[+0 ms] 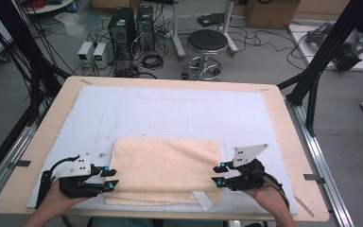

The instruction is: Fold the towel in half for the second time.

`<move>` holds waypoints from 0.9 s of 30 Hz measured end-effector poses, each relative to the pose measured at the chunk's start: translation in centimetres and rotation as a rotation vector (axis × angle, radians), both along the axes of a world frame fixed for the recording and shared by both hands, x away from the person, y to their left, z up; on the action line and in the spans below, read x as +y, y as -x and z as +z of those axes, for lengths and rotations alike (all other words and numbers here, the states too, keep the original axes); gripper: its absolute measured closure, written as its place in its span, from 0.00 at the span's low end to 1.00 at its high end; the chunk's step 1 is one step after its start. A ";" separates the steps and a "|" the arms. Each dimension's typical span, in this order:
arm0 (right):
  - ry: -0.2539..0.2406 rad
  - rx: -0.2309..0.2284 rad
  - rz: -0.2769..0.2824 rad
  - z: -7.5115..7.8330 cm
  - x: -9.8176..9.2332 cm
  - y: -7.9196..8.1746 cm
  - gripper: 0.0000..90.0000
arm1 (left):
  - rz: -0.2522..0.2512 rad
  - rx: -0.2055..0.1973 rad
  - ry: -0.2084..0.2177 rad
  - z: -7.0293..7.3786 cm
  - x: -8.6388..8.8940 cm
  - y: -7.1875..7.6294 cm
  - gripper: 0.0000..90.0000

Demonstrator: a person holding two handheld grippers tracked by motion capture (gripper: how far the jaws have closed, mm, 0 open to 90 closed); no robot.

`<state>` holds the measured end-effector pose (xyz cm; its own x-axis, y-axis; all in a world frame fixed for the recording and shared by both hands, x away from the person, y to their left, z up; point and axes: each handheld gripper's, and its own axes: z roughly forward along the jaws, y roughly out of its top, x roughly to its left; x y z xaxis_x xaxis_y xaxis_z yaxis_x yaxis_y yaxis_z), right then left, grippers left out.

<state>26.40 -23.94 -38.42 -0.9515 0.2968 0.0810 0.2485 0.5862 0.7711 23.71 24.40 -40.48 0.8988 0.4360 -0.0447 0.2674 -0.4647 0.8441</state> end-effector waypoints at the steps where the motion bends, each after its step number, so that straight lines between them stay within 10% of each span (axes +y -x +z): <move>1: 0.000 0.001 -0.005 -0.1 0.1 -0.1 0.69 | 0.000 -0.003 -0.006 0.0 -0.2 -0.2 0.68; 12: 0.109 0.060 0.067 -3.6 2.4 -0.5 0.64 | -0.039 0.071 -0.090 -2.6 -1.3 -0.6 0.68; 16: 0.117 0.070 0.059 -4.2 2.7 -0.4 0.83 | -0.037 0.053 -0.118 -2.8 -1.8 -0.4 0.80; 27: 0.030 0.017 0.048 -0.5 1.7 0.6 0.95 | -0.011 -0.041 -0.071 0.7 -0.9 0.6 0.95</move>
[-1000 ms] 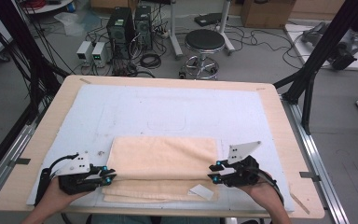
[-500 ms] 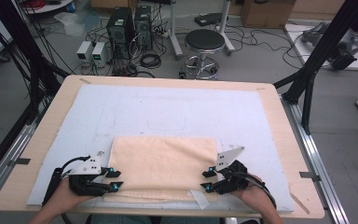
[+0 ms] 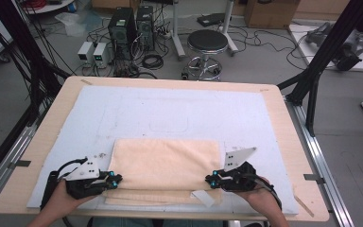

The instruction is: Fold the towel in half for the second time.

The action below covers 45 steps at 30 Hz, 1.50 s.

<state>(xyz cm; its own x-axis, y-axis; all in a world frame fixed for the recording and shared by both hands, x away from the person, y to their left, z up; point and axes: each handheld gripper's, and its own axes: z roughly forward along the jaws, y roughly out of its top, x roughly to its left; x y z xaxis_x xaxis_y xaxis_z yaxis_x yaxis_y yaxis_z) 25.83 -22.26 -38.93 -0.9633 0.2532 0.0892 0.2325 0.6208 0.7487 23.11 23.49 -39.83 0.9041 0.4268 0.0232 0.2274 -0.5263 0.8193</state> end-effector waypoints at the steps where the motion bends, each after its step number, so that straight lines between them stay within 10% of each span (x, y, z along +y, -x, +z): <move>1: -0.007 -0.009 0.007 0.5 -0.1 0.2 0.95 | 0.000 -0.010 0.008 0.4 0.1 0.2 0.95; 5: -0.001 -0.017 0.037 1.3 0.0 1.3 0.94 | -0.031 -0.005 -0.001 0.7 0.1 1.2 0.95; 8: -0.003 0.072 0.090 0.2 0.1 2.0 0.81 | -0.047 0.016 -0.021 -0.4 0.0 1.8 0.87; 10: 0.018 0.074 0.089 -0.5 0.2 2.0 0.76 | -0.035 0.043 -0.005 -0.8 -0.1 1.4 0.76; 25: 0.043 0.087 0.021 -3.5 0.5 0.7 0.68 | -0.038 0.108 -0.053 -2.8 -0.8 0.6 0.78; 36: 0.003 -0.048 -0.136 -1.3 0.4 -2.0 0.54 | 0.108 0.040 0.011 -0.9 -0.5 -2.8 0.52; 45: -0.017 -0.075 -0.280 -0.9 -0.9 -6.3 0.48 | 0.229 0.041 0.070 -0.6 -0.2 -7.1 0.43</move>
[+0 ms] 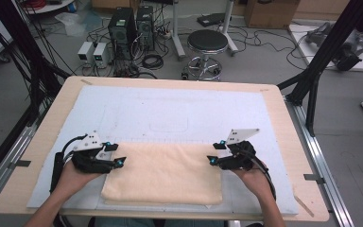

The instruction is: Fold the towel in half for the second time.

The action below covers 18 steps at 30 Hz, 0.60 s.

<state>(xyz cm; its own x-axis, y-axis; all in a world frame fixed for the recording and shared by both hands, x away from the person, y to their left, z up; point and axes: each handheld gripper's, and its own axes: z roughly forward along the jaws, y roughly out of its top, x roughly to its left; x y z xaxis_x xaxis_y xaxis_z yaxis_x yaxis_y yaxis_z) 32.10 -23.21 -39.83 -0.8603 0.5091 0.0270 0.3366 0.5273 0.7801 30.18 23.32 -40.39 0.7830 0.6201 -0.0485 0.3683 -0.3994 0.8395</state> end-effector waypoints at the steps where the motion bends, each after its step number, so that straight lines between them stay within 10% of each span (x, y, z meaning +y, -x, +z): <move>1: 0.003 0.006 -0.018 -0.1 -0.1 -0.4 0.47 | 0.011 -0.002 0.008 -0.1 0.0 -0.5 0.43; 7: 0.023 0.034 -0.083 -1.5 -0.3 -2.4 0.40 | 0.070 0.005 -0.018 -1.5 0.1 -2.9 0.41; 18: 0.067 0.141 -0.066 -3.6 0.6 -3.7 0.39 | 0.086 0.141 -0.046 -3.6 0.2 -4.6 0.40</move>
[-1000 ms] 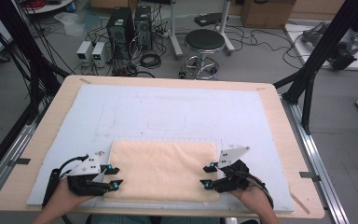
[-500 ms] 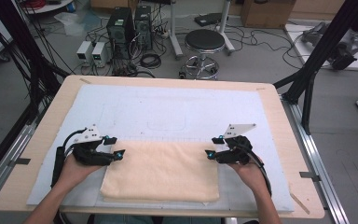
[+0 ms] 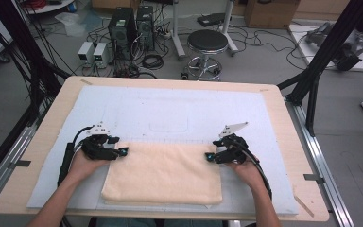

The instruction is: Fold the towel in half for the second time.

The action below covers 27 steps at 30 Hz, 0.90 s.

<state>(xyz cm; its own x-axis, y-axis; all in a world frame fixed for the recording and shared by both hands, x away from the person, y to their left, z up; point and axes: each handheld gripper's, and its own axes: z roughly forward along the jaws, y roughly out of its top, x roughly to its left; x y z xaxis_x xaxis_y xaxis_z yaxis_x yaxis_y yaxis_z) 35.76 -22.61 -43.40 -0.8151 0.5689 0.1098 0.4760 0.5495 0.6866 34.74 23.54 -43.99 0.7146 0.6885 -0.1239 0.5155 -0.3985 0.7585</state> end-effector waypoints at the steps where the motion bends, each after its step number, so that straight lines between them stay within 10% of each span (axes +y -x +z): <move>1: -0.001 0.004 -0.001 -0.1 0.0 -0.1 0.39 | 0.002 0.004 0.004 -0.1 0.0 0.0 0.39; 10: -0.034 0.058 0.028 -0.2 0.1 0.0 0.61 | 0.007 0.002 0.051 -0.7 0.5 0.2 0.42; 19: -0.009 0.037 0.055 0.2 0.7 0.7 0.79 | -0.051 0.038 0.083 -0.5 0.2 0.5 0.75; 27: 0.011 -0.028 0.065 1.6 1.0 1.7 0.83 | -0.043 -0.051 0.012 0.8 -0.2 1.5 0.86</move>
<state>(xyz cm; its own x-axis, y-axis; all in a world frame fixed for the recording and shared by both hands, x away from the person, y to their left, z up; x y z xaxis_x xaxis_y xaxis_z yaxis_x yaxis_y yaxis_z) 34.11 -21.62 -41.81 -0.8531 0.5154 0.0804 0.4195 0.5862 0.6931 33.24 23.38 -43.22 0.7493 0.6554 -0.0948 0.4584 -0.4100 0.7885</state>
